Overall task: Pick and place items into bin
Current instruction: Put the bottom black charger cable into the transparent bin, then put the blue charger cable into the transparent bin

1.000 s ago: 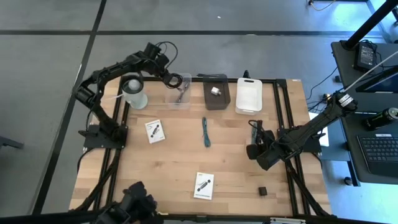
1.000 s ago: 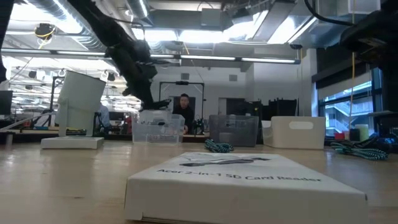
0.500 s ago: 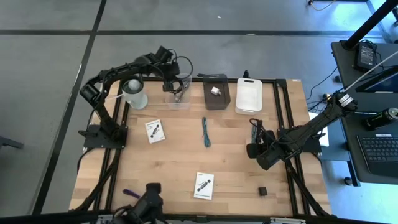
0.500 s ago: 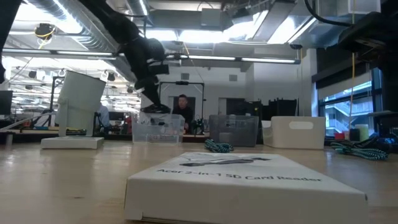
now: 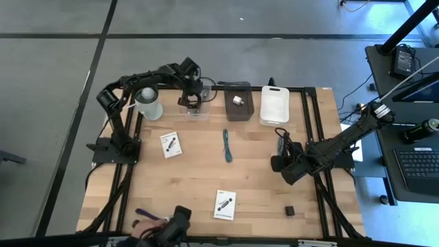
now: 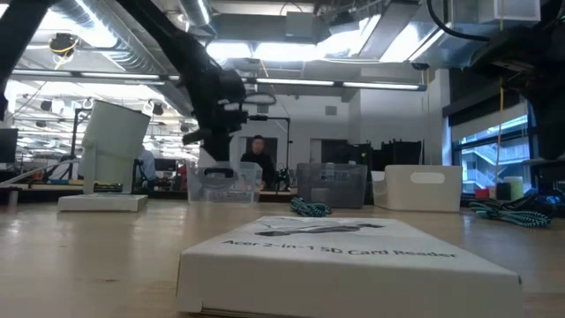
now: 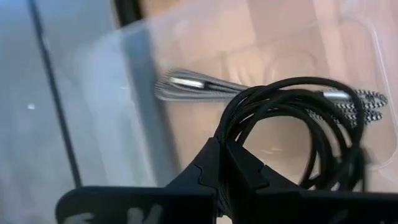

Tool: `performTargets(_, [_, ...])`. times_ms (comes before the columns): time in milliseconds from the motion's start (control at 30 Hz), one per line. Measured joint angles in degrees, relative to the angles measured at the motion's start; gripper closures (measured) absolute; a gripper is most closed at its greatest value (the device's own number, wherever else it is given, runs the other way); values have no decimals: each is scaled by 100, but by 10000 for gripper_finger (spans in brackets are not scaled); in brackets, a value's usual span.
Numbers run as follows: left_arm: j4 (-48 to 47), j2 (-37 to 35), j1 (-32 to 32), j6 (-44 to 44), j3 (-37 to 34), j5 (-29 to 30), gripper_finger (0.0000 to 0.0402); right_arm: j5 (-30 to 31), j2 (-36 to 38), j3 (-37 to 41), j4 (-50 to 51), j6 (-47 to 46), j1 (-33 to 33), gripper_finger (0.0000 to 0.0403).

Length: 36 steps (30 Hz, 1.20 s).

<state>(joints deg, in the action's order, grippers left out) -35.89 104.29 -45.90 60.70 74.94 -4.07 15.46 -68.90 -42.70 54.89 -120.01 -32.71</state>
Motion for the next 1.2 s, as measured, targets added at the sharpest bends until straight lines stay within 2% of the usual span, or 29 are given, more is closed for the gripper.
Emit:
performTargets(133, [-46, 218, 84, -3, 0, 50, 399, 0, 0, 0, 0, 2, -2, 398])
performTargets(233, [66, 249, 178, 7, 0, 324, 395, 1, 0, 0, 0, 13, -2, 398])
performTargets(367, [356, 249, 292, -32, 0, 709, 377, 0, 0, 0, 4, 22, -2, 398])
performTargets(600, [585, 249, 437, -32, 0, 774, 342, 2, 0, 0, 33, 33, -2, 398])
performTargets(767, [609, 249, 467, -292, 0, 1097, 316, 2, 0, 0, 70, 46, -2, 398])
performTargets(967, [569, 11, 488, -776, -2, 2029, 303, 7, 0, 0, 141, 55, -2, 398])
performTargets(1067, [461, -282, 543, -1150, -2, 2094, 305, 9, 0, 0, 152, 191, -2, 398])
performTargets(1200, [442, -822, 712, -2154, -2, 1982, 314, 44, 0, 0, 228, 490, -2, 398])
